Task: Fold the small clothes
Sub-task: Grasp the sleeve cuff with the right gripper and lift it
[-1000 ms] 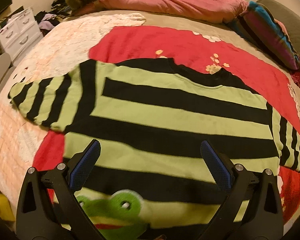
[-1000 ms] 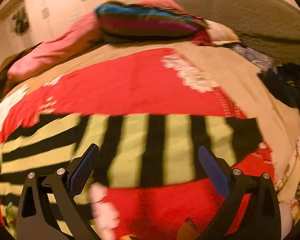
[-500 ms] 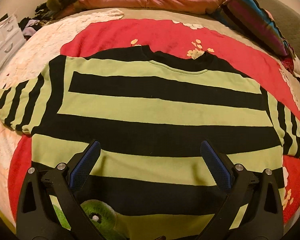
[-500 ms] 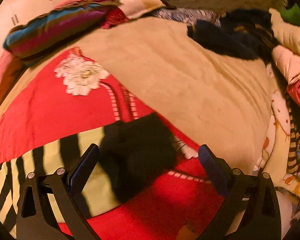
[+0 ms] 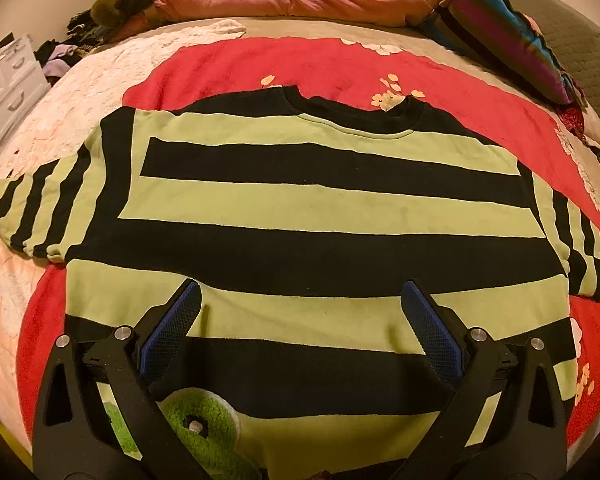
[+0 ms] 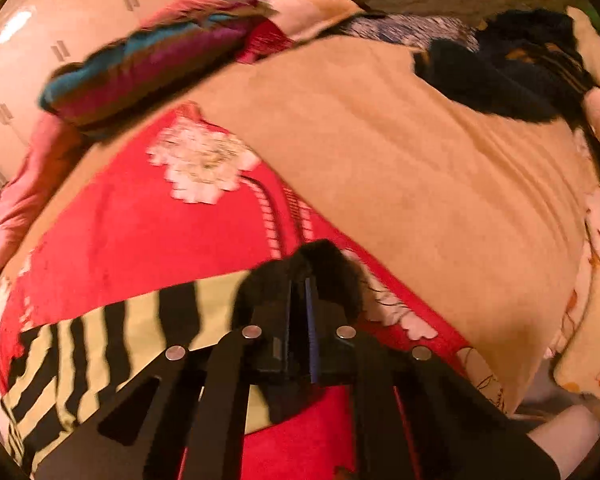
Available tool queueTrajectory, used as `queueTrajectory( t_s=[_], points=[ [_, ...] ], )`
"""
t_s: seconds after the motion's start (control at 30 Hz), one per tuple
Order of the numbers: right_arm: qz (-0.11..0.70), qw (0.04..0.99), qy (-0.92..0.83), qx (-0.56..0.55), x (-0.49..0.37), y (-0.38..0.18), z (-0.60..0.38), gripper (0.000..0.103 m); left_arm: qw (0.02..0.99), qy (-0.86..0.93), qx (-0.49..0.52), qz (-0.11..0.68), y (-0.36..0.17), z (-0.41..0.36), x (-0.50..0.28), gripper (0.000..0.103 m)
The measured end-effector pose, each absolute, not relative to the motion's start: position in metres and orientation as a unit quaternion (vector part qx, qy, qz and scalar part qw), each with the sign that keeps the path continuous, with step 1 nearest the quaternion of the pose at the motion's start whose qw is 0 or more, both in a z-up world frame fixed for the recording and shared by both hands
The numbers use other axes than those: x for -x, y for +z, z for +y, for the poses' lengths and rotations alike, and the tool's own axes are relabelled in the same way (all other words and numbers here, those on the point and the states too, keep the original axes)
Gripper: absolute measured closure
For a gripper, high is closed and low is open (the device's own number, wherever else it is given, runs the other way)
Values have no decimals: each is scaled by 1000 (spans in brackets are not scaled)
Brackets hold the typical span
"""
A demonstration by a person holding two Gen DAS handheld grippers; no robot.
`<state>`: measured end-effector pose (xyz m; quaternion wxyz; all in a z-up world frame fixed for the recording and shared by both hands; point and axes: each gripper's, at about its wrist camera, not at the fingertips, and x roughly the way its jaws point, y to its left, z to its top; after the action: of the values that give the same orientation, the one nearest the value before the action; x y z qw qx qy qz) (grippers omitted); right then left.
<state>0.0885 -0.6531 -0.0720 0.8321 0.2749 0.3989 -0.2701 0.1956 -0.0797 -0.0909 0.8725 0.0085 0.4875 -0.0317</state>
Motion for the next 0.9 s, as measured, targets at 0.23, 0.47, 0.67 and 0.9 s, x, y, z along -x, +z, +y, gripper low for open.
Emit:
queueTrajectory(
  t_s=[0.23,0.47,0.67,0.9],
  points=[
    [370,868,-198,-266,-100,-39,-609,98,872,-37,-4,488,-91,-78,-192,9],
    [360,894,-118,-242,-116,-9,-548,99,872,-37,7,488,-91,-74,-192,9],
    [357,908,8,-221,-149,21,-455,99,875,-41,15,482,-88,-71,-191,9],
    [390,887,131,-209,-199,20,-341,99,878,-43,36,475,-84,-59,-192,9]
  ],
)
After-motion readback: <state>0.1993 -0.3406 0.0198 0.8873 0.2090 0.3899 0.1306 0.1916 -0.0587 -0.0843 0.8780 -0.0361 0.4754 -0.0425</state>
